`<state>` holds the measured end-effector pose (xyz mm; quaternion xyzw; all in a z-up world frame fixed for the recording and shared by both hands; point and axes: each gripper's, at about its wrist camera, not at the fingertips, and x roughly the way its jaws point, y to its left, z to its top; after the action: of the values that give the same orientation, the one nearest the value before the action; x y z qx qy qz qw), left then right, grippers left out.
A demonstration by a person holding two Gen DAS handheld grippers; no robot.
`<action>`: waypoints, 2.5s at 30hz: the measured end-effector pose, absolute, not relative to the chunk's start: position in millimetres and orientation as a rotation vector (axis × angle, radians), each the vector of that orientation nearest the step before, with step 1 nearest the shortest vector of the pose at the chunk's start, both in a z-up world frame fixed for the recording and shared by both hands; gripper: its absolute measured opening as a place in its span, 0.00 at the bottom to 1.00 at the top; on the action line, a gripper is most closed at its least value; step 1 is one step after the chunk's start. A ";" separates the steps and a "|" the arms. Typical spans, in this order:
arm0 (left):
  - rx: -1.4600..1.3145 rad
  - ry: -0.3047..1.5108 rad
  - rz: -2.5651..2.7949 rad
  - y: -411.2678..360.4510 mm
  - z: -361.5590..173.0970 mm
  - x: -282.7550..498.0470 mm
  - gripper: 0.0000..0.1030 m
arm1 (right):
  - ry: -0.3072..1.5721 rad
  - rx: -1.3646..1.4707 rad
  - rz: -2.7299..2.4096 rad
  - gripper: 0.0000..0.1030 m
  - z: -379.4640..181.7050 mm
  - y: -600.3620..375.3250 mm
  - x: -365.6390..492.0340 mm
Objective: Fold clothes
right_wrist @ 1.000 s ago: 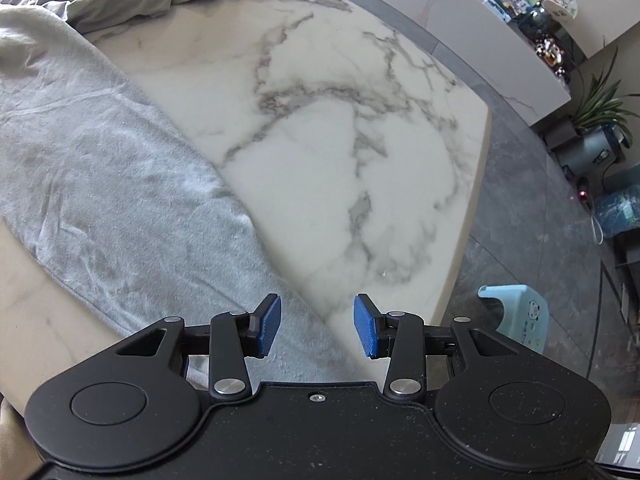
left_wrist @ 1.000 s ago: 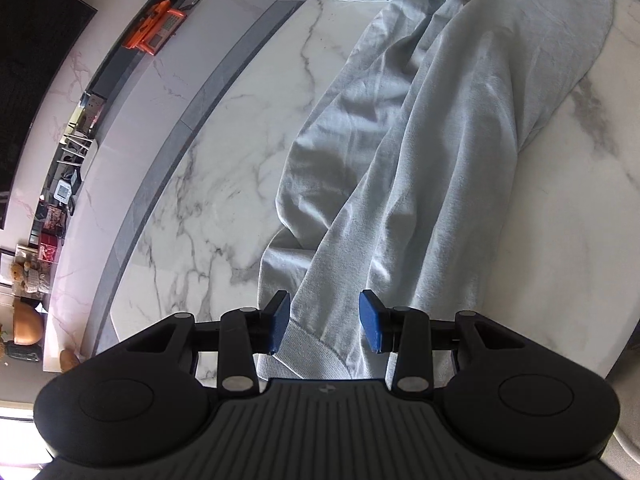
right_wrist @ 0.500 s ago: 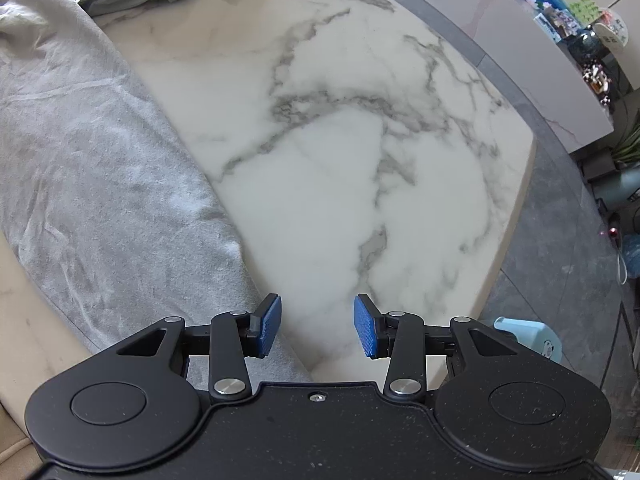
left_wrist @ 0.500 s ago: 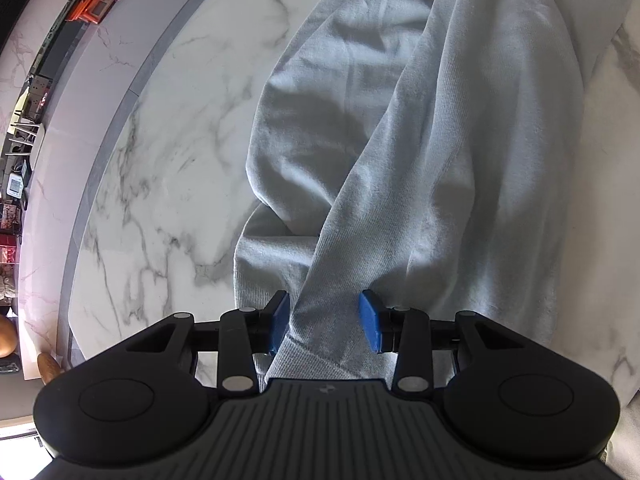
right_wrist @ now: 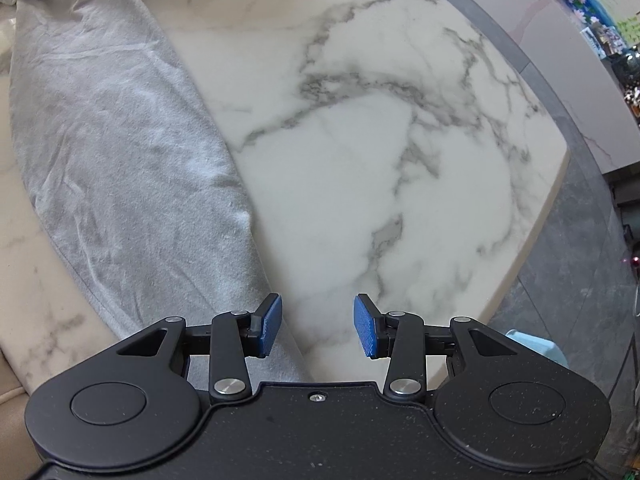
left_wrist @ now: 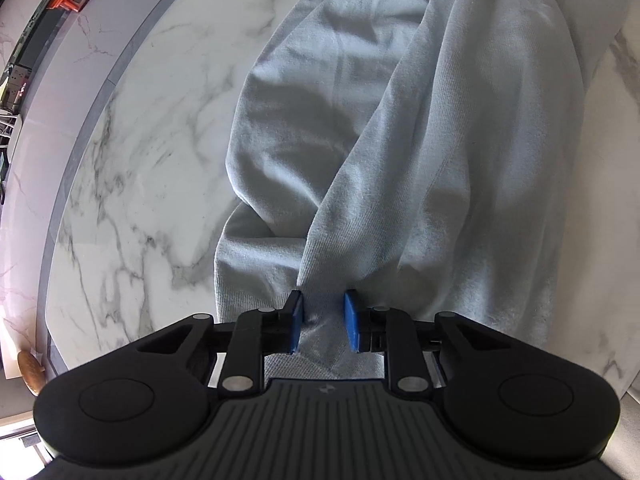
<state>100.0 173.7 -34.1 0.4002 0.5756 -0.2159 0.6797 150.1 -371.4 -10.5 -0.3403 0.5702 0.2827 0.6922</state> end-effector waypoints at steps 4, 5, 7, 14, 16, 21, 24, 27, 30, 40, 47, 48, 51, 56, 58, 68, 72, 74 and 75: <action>0.912 1.282 -0.479 171.4 -35.1 94.2 0.05 | 1.283 -0.726 0.670 0.37 -8.6 -369.6 150.4; 0.907 1.276 -0.473 171.6 -33.9 93.4 0.04 | 1.289 -0.710 0.691 0.37 -8.3 -367.6 149.6; 0.890 1.264 -0.455 172.9 -29.0 91.9 0.03 | 1.299 -0.694 0.743 0.37 -9.0 -360.8 146.1; 0.863 1.212 -0.406 173.8 1.7 80.9 0.03 | 1.324 -0.685 0.771 0.33 -16.7 -342.2 139.6; 0.867 1.190 -0.380 173.1 11.8 77.7 0.03 | 1.332 -0.673 0.732 0.05 -16.0 -339.7 139.1; 0.854 1.124 -0.279 173.6 39.0 77.2 0.03 | 1.276 -0.702 0.710 0.01 2.9 -338.8 127.9; 0.842 1.078 -0.205 171.9 58.9 81.0 0.03 | 1.201 -0.697 0.653 0.01 27.4 -342.5 125.7; 0.815 1.009 -0.115 170.7 83.2 88.3 0.03 | 1.102 -0.712 0.566 0.01 53.8 -343.5 125.6; 0.776 0.917 -0.021 168.8 109.1 96.5 0.03 | 0.973 -0.708 0.435 0.01 84.1 -345.4 133.6; 0.755 0.736 0.126 153.4 144.4 102.4 0.03 | 0.869 -0.695 0.223 0.01 112.5 -343.2 143.4; 0.747 0.681 0.178 149.6 172.2 100.3 0.03 | 0.797 -0.650 0.151 0.01 138.3 -346.1 137.2; 0.751 0.663 0.187 147.5 180.4 100.5 0.03 | 0.786 -0.641 0.138 0.01 146.4 -344.7 134.8; 0.745 0.603 0.211 141.7 210.4 98.7 0.03 | 0.717 -0.646 0.085 0.00 180.6 -340.5 131.9; 0.764 0.484 0.269 127.8 272.2 89.4 0.03 | 0.572 -0.619 -0.043 0.00 254.5 -343.9 119.3; 0.772 0.439 0.289 122.2 292.5 84.7 0.03 | 0.509 -0.597 -0.104 0.00 286.3 -348.4 112.1; 0.739 0.334 0.322 100.3 350.9 77.1 0.03 | 0.330 -0.510 -0.273 0.00 388.9 -364.2 77.8; 0.750 0.364 0.308 100.9 344.6 83.1 0.03 | 0.361 -0.511 -0.251 0.00 383.4 -365.4 82.2; 0.763 0.392 0.306 101.9 334.4 89.7 0.03 | 0.392 -0.523 -0.235 0.00 373.8 -364.4 89.0; 0.769 0.407 0.305 102.4 329.0 93.2 0.03 | 0.412 -0.532 -0.224 0.00 364.7 -362.9 95.0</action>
<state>93.2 102.4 329.0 0.3711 0.1962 0.1469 0.8957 95.0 -362.9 364.7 -0.2603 0.2017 -0.1095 0.9379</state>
